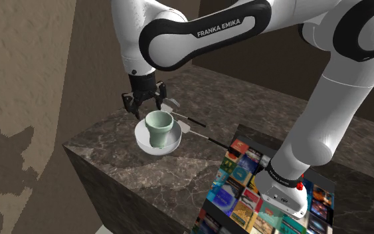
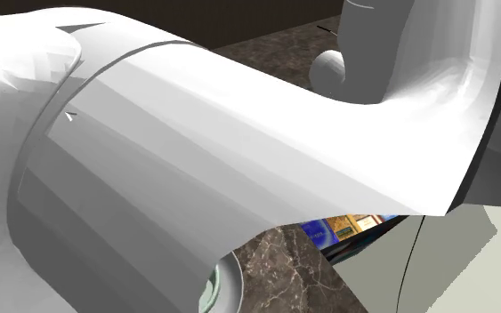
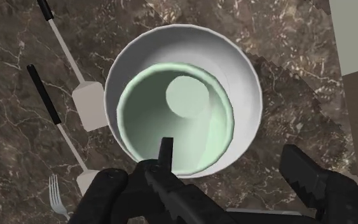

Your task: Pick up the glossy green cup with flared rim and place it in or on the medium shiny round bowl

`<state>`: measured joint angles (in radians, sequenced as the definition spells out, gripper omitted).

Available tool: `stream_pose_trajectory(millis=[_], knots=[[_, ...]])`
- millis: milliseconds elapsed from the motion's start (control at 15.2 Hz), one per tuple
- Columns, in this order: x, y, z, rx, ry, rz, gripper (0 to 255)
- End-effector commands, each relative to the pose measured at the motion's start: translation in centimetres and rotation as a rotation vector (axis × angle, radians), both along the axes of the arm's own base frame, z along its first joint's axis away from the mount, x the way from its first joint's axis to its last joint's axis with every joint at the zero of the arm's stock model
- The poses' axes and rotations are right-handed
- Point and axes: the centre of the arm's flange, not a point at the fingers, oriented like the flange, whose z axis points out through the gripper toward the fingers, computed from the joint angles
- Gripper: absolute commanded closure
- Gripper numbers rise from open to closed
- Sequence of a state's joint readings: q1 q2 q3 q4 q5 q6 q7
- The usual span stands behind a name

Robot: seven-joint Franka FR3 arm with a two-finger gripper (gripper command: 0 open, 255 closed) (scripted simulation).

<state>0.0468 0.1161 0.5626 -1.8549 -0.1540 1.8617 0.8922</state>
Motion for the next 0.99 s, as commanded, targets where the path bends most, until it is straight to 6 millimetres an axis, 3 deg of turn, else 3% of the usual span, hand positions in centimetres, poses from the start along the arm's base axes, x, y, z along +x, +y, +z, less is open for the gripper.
stream_pose_trajectory(millis=[0, 132, 396, 924], knots=[[0.0, 0.0, 0.0, 0.0, 0.0, 0.0, 0], [0.0, 0.0, 0.0, 0.0, 0.0, 0.0, 0], [0.1, 0.6, 5.0, 0.0, 0.0, 0.0, 0], [0.1, 0.6, 5.0, 0.0, 0.0, 0.0, 0]])
